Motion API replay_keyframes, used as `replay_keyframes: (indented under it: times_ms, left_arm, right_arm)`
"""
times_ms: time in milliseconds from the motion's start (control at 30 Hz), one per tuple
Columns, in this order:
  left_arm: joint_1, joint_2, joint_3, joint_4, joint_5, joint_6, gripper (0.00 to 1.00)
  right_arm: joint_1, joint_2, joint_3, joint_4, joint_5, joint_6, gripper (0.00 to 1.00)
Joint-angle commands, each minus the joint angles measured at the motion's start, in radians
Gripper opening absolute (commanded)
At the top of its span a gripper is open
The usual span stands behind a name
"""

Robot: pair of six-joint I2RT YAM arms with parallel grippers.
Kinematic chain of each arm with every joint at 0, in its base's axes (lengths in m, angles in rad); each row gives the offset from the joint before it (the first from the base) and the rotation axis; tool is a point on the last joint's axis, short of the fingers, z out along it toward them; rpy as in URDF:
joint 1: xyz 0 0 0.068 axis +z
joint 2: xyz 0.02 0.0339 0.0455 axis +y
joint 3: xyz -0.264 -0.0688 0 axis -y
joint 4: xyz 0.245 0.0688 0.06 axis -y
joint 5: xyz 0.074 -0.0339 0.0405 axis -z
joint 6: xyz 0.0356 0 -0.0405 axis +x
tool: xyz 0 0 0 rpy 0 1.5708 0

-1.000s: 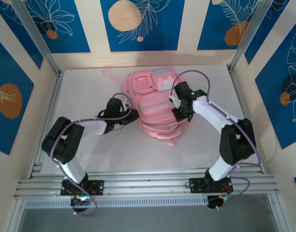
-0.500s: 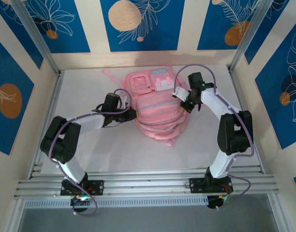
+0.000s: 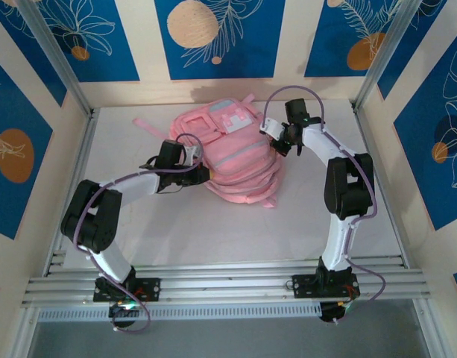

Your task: Pack books, pencil case, and school supplies into a backpack

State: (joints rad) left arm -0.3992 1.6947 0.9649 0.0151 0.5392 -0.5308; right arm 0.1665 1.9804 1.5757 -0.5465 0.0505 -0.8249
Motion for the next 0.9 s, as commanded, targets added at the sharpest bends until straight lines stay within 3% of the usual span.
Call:
replay_keyframes:
  times_ms: [0, 100, 433, 467, 567, 667, 733, 800, 867]
  left_arm:
    - [0.025, -0.036, -0.015, -0.195, 0.013, 0.084, 0.00]
    - [0.025, -0.035, -0.021, -0.194, 0.019, 0.084, 0.00]
    - [0.025, -0.084, -0.022, -0.172, 0.011, 0.051, 0.00]
    - [0.025, -0.093, -0.020, -0.173, 0.006, 0.048, 0.04]
    - [0.025, -0.138, -0.017, -0.181, -0.041, 0.042, 0.25]
    - [0.025, -0.202, -0.027, -0.191, -0.146, 0.055, 0.54]
    - [0.025, -0.258, -0.042, -0.200, -0.271, 0.082, 0.81]
    - [0.025, -0.310, -0.056, -0.219, -0.423, 0.118, 0.98]
    - [0.024, -0.358, -0.071, -0.223, -0.564, 0.168, 1.00]
  right_arm:
    - [-0.064, -0.002, 0.070, 0.146, 0.125, 0.143, 0.05]
    - [-0.063, -0.009, 0.081, 0.140, 0.068, 0.201, 0.11]
    - [-0.046, -0.192, -0.078, 0.239, -0.040, 0.402, 0.49]
    - [-0.043, -0.220, -0.106, 0.251, -0.036, 0.424, 0.50]
    - [-0.030, -0.330, -0.215, 0.278, 0.007, 0.504, 0.55]
    - [-0.014, -0.446, -0.364, 0.316, 0.079, 0.604, 0.55]
    - [-0.007, -0.535, -0.509, 0.379, 0.130, 0.688, 0.55]
    - [-0.006, -0.620, -0.642, 0.451, 0.160, 0.766, 0.55]
    - [-0.006, -0.694, -0.780, 0.550, 0.188, 0.809, 0.56]
